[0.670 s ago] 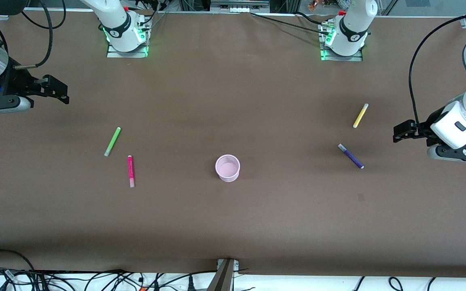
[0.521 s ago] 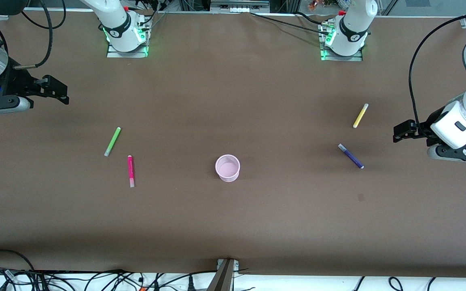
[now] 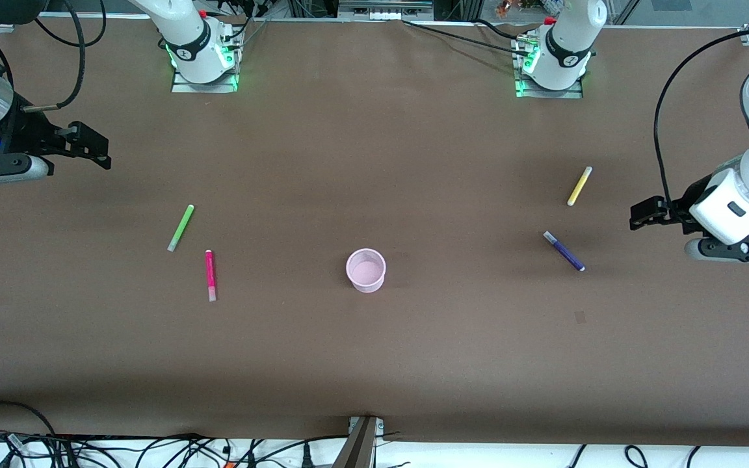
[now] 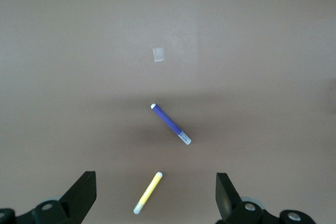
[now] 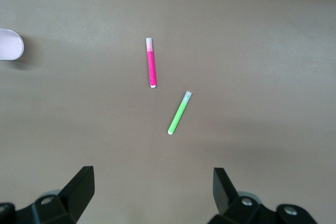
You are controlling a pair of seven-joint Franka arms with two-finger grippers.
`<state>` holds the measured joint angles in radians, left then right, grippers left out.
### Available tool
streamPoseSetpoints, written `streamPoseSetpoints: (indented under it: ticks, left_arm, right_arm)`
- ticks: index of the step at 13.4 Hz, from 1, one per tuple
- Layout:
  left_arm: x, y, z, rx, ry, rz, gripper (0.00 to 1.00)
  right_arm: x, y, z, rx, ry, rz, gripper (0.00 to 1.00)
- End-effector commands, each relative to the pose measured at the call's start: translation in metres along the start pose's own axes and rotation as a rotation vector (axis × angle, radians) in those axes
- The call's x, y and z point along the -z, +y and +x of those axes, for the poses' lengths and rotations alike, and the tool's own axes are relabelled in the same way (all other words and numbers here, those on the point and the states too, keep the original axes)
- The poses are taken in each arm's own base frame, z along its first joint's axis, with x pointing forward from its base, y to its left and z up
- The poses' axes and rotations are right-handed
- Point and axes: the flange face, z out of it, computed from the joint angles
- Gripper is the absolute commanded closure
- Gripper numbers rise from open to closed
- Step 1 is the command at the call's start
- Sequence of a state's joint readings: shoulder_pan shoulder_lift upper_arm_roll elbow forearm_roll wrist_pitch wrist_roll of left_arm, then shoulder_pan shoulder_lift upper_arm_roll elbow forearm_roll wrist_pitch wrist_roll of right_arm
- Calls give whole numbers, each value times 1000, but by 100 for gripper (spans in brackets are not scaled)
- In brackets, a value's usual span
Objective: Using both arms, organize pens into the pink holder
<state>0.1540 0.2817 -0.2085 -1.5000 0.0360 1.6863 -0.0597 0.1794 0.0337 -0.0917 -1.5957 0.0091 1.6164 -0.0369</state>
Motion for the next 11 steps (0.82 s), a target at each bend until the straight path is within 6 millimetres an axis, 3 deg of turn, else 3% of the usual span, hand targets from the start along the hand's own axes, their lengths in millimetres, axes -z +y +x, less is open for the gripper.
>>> streamPoseSetpoints:
  ticks: [1, 5, 8, 11]
  left_arm:
    - [-43, -3, 17, 58, -59, -23, 0]
    - [-121, -9, 26, 266, -77, -26, 0]
    - [-183, -7, 15, 424, -34, -32, 0]
    - [-230, -6, 1, 537, 1, -44, 0]
  right_arm:
    - [4, -1, 1, -3, 8, -6, 0]
    - [4, -1, -1, 0, 1, -3, 0]
    - [5, -3, 0, 3, 8, -3, 0]
    - [4, -2, 1, 0, 8, 0, 0]
